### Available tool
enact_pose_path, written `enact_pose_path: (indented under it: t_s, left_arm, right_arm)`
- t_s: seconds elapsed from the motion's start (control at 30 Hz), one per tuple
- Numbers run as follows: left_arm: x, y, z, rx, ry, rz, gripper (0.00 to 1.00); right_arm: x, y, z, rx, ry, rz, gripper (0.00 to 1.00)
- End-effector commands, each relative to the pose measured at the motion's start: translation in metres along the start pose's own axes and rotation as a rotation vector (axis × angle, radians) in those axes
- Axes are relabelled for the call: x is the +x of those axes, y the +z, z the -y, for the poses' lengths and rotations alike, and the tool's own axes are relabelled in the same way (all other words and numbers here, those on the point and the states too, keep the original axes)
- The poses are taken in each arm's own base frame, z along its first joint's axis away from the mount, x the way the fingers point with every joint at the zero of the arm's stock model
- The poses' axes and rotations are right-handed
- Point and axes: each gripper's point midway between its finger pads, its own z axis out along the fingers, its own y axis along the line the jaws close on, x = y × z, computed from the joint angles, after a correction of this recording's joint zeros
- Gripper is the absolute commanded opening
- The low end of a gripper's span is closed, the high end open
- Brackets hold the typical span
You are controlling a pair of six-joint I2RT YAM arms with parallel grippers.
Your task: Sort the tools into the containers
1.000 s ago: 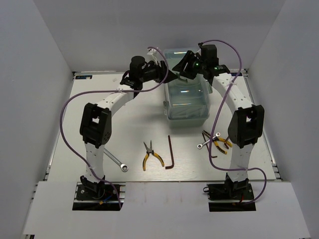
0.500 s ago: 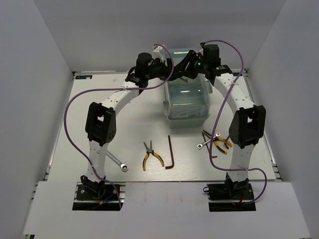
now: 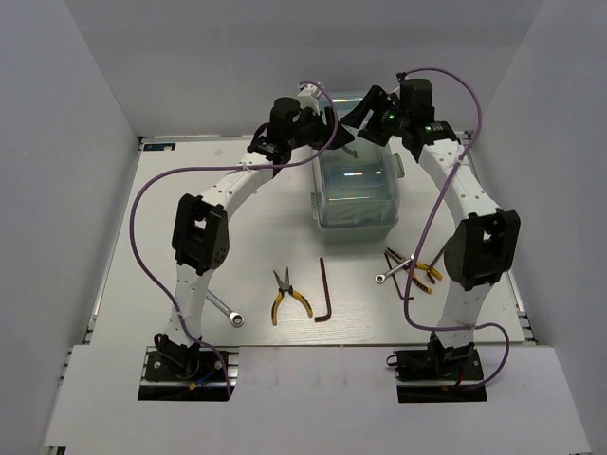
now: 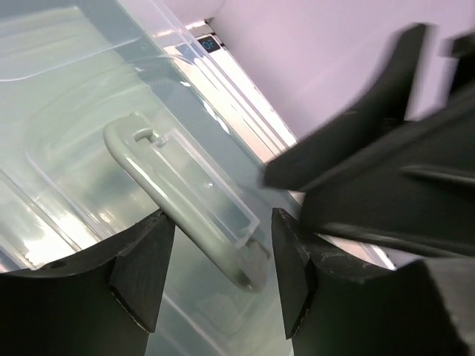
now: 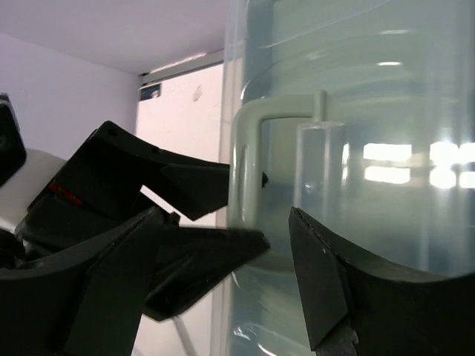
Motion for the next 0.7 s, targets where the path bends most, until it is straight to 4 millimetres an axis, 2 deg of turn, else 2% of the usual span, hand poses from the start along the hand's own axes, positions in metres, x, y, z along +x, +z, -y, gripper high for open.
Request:
enact_pose_path:
  t_s: [0.0, 0.1, 0.13, 0.17, 0.2, 0.23, 0.27, 0.3, 0.33, 0.37, 0.43, 0.47, 0.5, 0.53, 0.67]
  left_arm:
    - [0.022, 0.004, -0.016, -0.106, -0.077, -0.051, 0.65]
    - [0.021, 0.003, -0.022, -0.152, -0.100, -0.043, 0.64]
    - [0.016, 0.003, -0.022, -0.160, -0.098, -0.034, 0.64]
    - [0.021, 0.003, -0.029, -0.192, -0.108, -0.049, 0.64]
    - [0.020, 0.006, -0.024, -0.193, -0.104, -0.049, 0.62]
    - [0.021, 0.007, -0.026, -0.207, -0.108, -0.054, 0.61]
    - [0.026, 0.006, -0.031, -0.233, -0.119, -0.076, 0.61]
    - [0.026, 0.012, -0.025, -0.225, -0.116, -0.082, 0.61]
    - [0.027, 0.012, -0.028, -0.241, -0.119, -0.087, 0.60]
    - [0.030, 0.014, -0.026, -0.251, -0.119, -0.094, 0.60]
    - [0.025, 0.012, -0.027, -0.272, -0.110, -0.091, 0.57]
    - [0.029, 0.011, -0.029, -0.279, -0.115, -0.103, 0.56]
    - [0.033, 0.011, -0.027, -0.291, -0.115, -0.114, 0.55]
    - [0.034, 0.011, -0.027, -0.291, -0.115, -0.114, 0.55]
    - [0.039, 0.008, -0.031, -0.312, -0.114, -0.137, 0.42]
  right_arm:
    - [-0.028, -0.038, 0.004, 0.112, -0.139, 0.121, 0.75]
    - [-0.047, -0.058, 0.033, 0.253, -0.194, 0.227, 0.75]
    - [-0.042, -0.061, 0.052, 0.309, -0.204, 0.229, 0.75]
    - [-0.046, -0.070, 0.057, 0.329, -0.206, 0.251, 0.75]
    - [-0.056, -0.078, 0.063, 0.346, -0.208, 0.293, 0.75]
    - [-0.048, -0.078, 0.075, 0.364, -0.200, 0.277, 0.75]
    - [-0.047, -0.086, 0.086, 0.380, -0.188, 0.282, 0.75]
    - [-0.042, -0.089, 0.100, 0.397, -0.172, 0.270, 0.75]
    - [-0.047, -0.092, 0.106, 0.397, -0.151, 0.291, 0.75]
    - [-0.036, -0.094, 0.115, 0.399, -0.138, 0.264, 0.75]
    - [-0.039, -0.101, 0.125, 0.404, -0.104, 0.276, 0.75]
    - [-0.035, -0.101, 0.122, 0.379, -0.097, 0.260, 0.75]
    - [-0.031, -0.105, 0.135, 0.393, -0.073, 0.250, 0.75]
    - [-0.027, -0.104, 0.135, 0.383, -0.068, 0.236, 0.75]
    - [-0.018, -0.111, 0.148, 0.383, -0.034, 0.214, 0.75]
